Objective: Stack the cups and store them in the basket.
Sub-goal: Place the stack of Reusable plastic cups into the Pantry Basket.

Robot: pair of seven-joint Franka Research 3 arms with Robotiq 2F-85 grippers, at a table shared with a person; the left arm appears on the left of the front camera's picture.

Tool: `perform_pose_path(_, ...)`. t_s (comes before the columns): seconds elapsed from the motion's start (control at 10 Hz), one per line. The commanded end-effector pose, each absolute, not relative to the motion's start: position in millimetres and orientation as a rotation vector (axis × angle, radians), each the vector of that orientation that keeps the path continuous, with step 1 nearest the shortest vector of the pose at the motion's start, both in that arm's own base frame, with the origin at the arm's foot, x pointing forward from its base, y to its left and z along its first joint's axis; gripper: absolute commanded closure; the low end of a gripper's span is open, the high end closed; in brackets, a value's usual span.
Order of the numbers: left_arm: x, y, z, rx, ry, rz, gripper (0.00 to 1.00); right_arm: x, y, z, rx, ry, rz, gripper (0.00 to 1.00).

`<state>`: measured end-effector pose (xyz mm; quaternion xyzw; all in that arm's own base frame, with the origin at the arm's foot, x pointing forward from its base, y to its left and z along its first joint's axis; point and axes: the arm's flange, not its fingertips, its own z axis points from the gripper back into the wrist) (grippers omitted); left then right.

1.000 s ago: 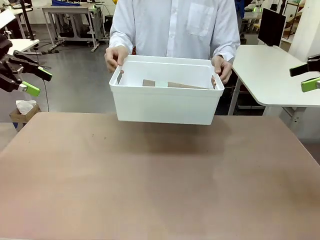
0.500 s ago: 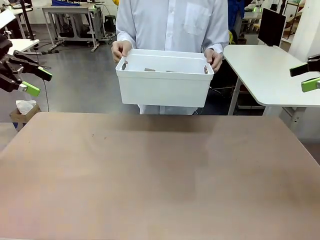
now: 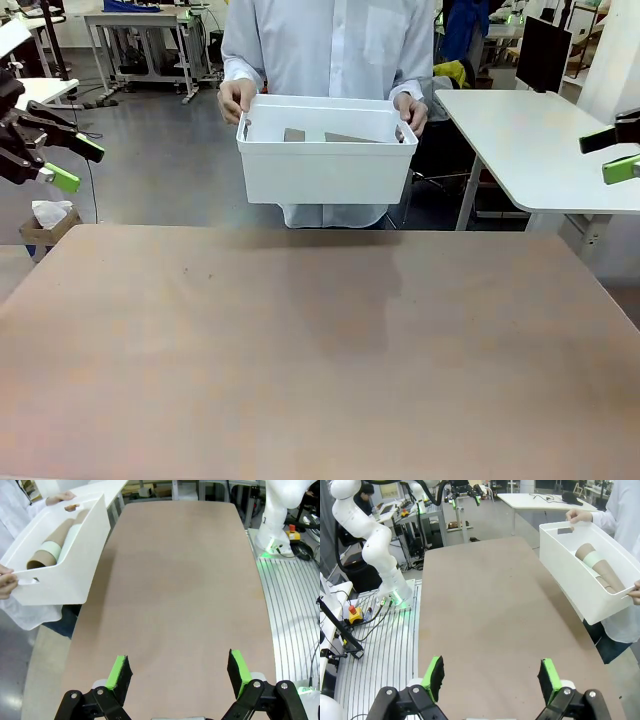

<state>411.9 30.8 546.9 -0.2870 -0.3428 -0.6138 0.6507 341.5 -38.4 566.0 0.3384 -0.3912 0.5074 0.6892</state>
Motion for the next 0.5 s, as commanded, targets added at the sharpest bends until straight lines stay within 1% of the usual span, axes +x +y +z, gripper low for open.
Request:
perform_pose_path(0.0,410.7,29.3,549.1,-0.656,-0.773,-1.386,0.0,341.7,-37.2,568.6,0.767,-0.883,1.124,0.0)
perform_pose_path(0.4,410.7,29.3,549.1,-0.656,-0.773,-1.386,0.0,341.7,-37.2,568.6,0.767,-0.883,1.124,0.0)
